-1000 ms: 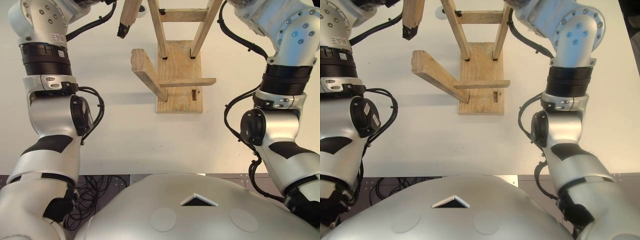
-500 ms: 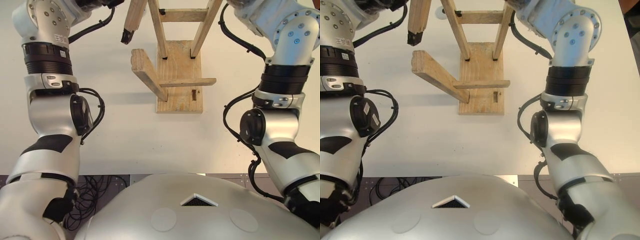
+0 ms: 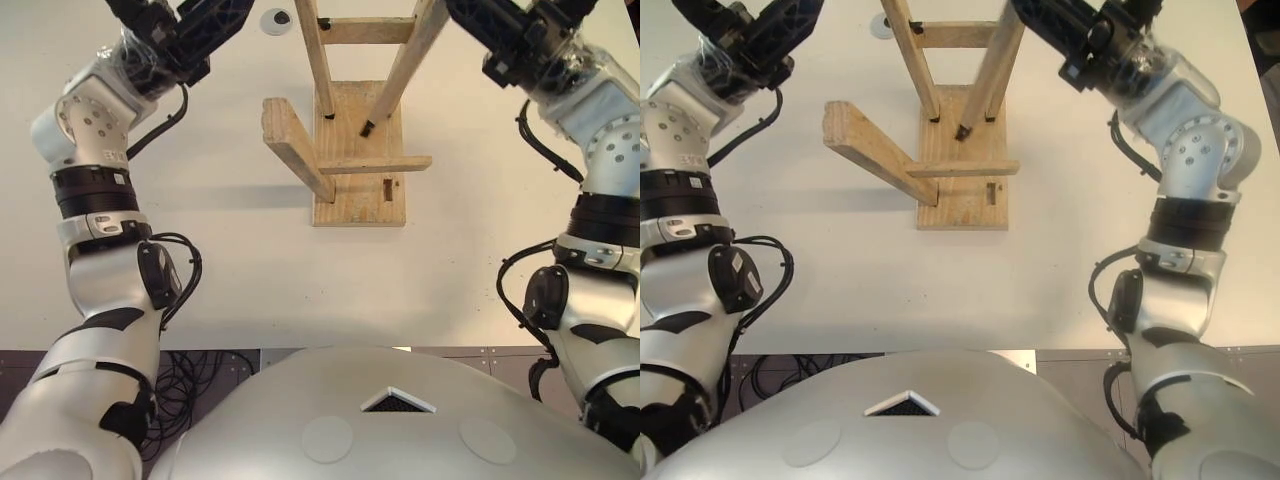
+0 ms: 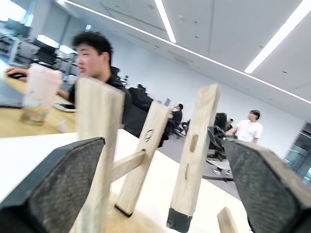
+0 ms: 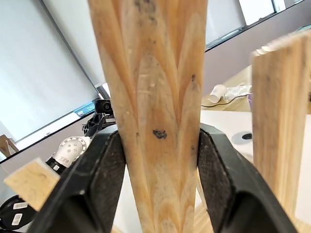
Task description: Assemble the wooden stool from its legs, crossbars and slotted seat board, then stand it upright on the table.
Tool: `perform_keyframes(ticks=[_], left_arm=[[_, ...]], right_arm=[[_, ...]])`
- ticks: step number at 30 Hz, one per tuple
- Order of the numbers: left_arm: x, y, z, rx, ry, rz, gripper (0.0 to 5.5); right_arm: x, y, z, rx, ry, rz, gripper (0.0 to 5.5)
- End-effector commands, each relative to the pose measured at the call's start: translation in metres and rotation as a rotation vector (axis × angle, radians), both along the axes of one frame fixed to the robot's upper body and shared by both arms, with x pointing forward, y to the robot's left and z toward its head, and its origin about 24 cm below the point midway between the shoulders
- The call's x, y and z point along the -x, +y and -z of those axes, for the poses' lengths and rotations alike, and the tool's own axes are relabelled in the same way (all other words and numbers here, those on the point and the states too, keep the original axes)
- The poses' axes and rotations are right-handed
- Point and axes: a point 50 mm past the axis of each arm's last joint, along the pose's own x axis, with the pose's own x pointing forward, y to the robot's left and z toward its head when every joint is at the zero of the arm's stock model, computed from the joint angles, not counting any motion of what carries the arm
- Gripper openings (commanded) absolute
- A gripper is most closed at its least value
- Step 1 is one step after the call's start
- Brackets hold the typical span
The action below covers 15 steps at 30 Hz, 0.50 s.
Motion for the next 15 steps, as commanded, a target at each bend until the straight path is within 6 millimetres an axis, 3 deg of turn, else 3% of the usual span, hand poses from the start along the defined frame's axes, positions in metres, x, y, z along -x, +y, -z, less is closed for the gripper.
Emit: perform_keyframes(ticks=[1,7,15], left_arm=[[0.008,0.003,0.007,0.013,0.023,-0.054,4.47],[0.010,0.008,0.009,0.023,0.038,-0.104,4.47],[0.010,0.006,0.011,0.029,0.049,-0.117,4.47]], right_arm=[[0.012,-0.012,0.016,0.100,0.001,0.011,2.04],[0.026,-0.024,0.017,0.118,0.000,0.018,2.04],[0.036,-0.013,0.026,0.123,0.024,-0.015,2.04]])
